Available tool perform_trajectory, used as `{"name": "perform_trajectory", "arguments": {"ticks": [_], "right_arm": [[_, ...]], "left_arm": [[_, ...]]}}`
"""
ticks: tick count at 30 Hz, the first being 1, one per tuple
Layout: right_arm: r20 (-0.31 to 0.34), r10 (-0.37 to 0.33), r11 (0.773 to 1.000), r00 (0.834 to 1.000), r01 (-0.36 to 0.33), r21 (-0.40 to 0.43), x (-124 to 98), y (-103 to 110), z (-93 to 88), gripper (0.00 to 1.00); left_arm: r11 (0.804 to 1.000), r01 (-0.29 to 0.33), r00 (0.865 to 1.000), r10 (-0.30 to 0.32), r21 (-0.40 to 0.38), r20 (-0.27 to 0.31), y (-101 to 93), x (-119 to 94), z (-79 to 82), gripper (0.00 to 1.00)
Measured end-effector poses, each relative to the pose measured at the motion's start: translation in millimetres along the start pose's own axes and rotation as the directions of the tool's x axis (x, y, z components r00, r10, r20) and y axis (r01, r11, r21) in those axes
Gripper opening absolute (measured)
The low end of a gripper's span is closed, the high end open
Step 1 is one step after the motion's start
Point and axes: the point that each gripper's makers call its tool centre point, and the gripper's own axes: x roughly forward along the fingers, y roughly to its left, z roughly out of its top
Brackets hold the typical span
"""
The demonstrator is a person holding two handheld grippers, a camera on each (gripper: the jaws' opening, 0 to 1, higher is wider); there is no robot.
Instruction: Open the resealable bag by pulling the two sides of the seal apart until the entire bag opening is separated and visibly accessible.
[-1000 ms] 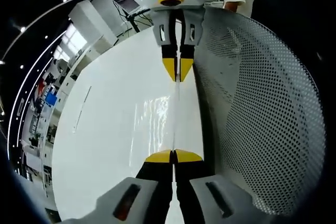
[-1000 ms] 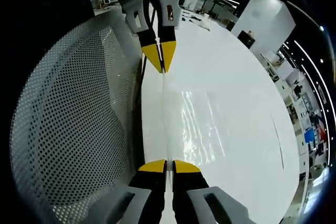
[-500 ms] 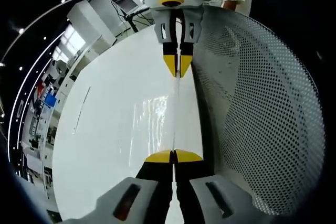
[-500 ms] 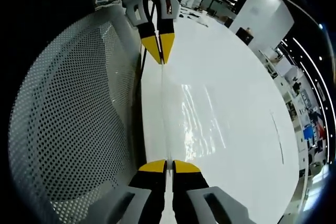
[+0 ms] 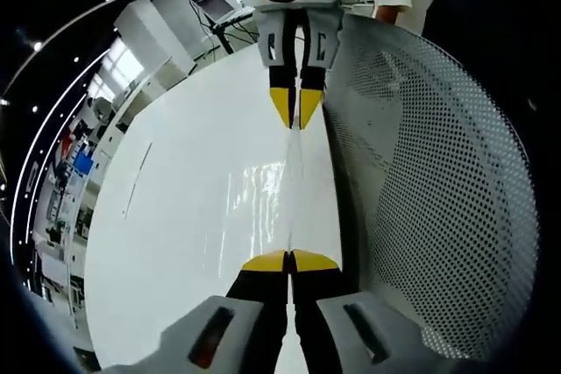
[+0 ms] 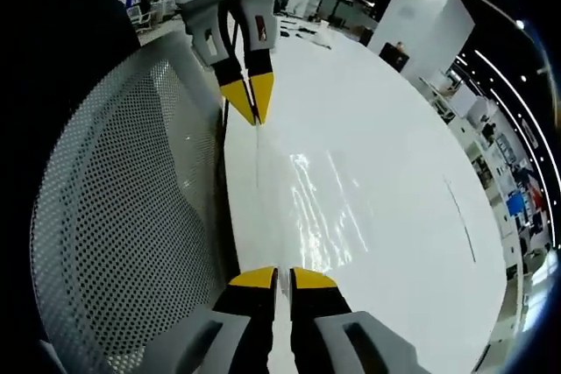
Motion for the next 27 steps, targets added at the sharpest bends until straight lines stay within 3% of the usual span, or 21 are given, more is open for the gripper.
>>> {"name": "perform_trajectory", "arguments": {"ticks": [12,27], "right_arm": [[0.090,-0.028,0.998,0.996,0.024,0.049,1.7,-6.0,26.2,0.02],[0.059,0.001,1.000,0.998,-0.002,0.023,16.6,3.5,21.7,0.02]], "left_arm": [[0.999,-0.007,1.000,0.007,0.039,0.005,-0.2,-1.6,3.0,0.00],[0.999,-0.005,0.999,0.003,0.049,0.038,-0.1,-5.1,13.2,0.00]]}}
